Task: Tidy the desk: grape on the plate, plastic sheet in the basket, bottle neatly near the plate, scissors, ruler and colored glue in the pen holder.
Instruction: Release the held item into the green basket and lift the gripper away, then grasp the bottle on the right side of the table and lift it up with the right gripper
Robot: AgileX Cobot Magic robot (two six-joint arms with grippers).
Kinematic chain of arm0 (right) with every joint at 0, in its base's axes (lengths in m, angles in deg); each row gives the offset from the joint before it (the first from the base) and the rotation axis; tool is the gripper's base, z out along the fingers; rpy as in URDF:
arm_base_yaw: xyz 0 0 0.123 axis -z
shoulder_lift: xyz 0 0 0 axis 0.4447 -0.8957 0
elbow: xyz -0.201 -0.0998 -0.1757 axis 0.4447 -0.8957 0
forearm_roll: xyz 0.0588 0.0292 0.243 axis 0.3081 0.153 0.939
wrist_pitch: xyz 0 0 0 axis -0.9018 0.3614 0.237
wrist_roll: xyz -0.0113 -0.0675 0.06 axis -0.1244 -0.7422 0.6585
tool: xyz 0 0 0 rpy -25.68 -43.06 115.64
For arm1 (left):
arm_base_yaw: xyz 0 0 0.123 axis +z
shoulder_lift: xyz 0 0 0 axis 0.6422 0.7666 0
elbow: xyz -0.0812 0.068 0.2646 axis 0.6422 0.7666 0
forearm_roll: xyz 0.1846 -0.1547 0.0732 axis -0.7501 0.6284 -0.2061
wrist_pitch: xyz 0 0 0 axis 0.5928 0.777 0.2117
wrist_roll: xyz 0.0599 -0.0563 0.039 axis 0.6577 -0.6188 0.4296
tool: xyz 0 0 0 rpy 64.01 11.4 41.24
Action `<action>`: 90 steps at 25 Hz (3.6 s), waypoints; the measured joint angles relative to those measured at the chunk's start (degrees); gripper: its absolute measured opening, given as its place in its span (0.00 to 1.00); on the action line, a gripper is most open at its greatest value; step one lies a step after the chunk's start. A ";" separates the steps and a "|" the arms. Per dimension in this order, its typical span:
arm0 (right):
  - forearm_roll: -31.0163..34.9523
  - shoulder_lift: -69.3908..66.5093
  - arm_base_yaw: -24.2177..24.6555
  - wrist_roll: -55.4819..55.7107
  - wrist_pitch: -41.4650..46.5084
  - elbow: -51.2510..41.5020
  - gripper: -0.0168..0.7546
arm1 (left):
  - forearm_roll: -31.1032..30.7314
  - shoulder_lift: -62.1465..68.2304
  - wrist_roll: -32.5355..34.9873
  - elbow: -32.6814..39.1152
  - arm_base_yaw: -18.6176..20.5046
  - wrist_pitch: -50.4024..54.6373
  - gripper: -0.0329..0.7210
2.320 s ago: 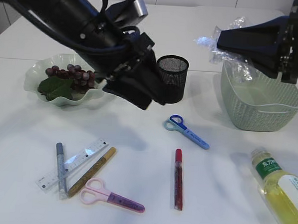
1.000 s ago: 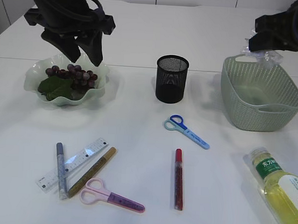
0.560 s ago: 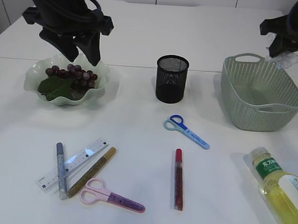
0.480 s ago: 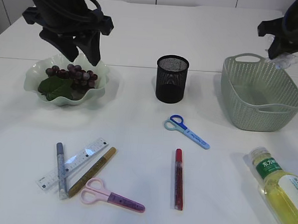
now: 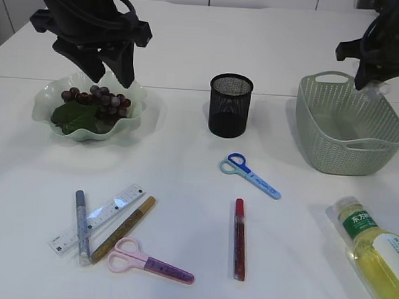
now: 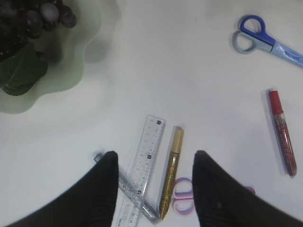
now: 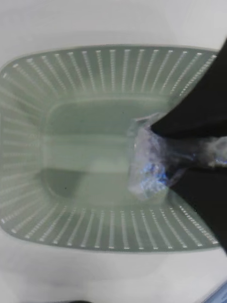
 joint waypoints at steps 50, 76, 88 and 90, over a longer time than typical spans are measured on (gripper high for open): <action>6.77 46.15 -0.13 -0.53 12.84 -45.84 0.77 | 0.71 0.00 0.00 0.00 0.00 0.10 0.54; 1.74 40.28 -5.50 -3.12 11.80 -56.42 0.83 | 0.83 0.00 1.43 0.00 0.00 0.10 0.54; 1.74 37.92 -5.50 -3.40 11.59 -56.42 0.86 | 0.83 0.00 1.60 0.00 0.00 0.10 0.54; 1.74 36.32 -5.50 -3.38 11.21 -56.42 0.87 | 0.83 0.00 1.60 0.00 0.00 0.10 0.54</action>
